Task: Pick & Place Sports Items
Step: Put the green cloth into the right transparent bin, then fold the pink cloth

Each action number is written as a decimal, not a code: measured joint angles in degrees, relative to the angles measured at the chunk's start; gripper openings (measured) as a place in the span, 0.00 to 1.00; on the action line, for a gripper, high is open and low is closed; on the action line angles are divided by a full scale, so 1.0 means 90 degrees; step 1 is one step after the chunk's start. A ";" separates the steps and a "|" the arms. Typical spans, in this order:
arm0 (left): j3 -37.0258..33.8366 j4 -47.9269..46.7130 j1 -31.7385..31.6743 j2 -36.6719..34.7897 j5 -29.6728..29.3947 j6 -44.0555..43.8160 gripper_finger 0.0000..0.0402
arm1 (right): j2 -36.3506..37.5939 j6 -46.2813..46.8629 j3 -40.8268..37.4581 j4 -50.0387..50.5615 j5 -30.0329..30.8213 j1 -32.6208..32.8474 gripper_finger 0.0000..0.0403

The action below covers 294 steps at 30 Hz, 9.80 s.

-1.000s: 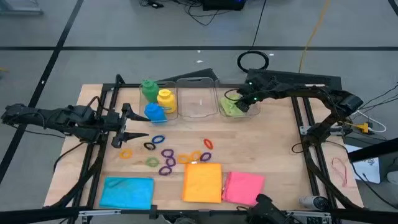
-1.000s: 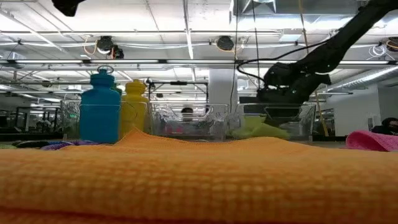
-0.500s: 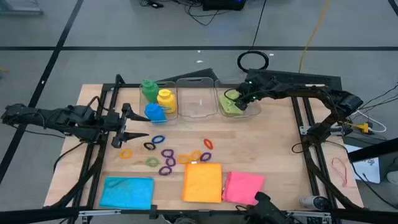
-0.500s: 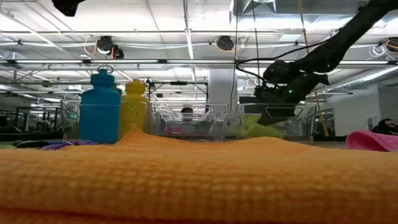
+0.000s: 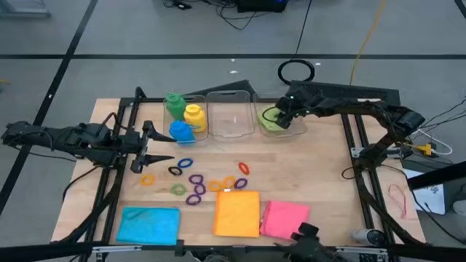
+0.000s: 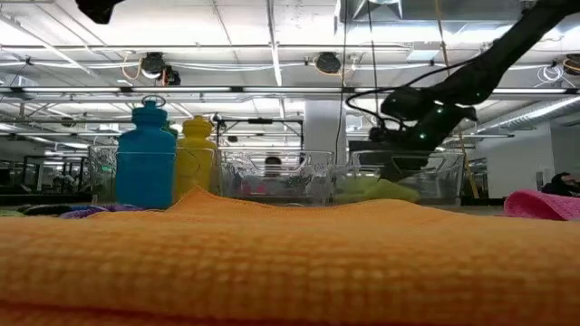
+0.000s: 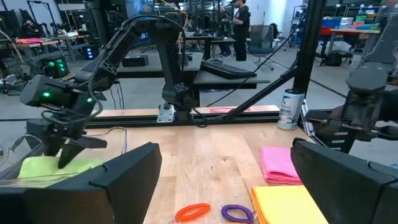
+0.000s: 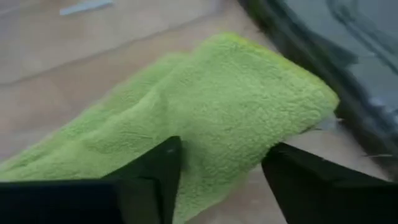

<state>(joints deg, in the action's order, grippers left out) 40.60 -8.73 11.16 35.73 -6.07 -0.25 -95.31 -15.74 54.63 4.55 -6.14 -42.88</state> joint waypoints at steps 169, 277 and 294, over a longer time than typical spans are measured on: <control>0.0000 -0.0002 0.0000 0.0000 -0.0002 -0.0002 0.74 | 0.0014 -0.0738 -0.0886 0.2511 -0.0059 0.6694 0.00; 0.0000 -0.0002 0.0002 0.0000 -0.0002 0.0000 0.74 | 0.3420 0.3476 -0.1584 0.3623 0.1621 0.5149 0.00; 0.0000 -0.0002 0.0005 0.0002 -0.0002 -0.0002 0.74 | 0.2297 0.3146 -0.1613 0.2127 0.1663 0.6340 0.00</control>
<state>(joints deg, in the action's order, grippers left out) 40.60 -8.75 11.20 35.74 -6.08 -0.27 -74.63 12.58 40.12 23.70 8.83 14.17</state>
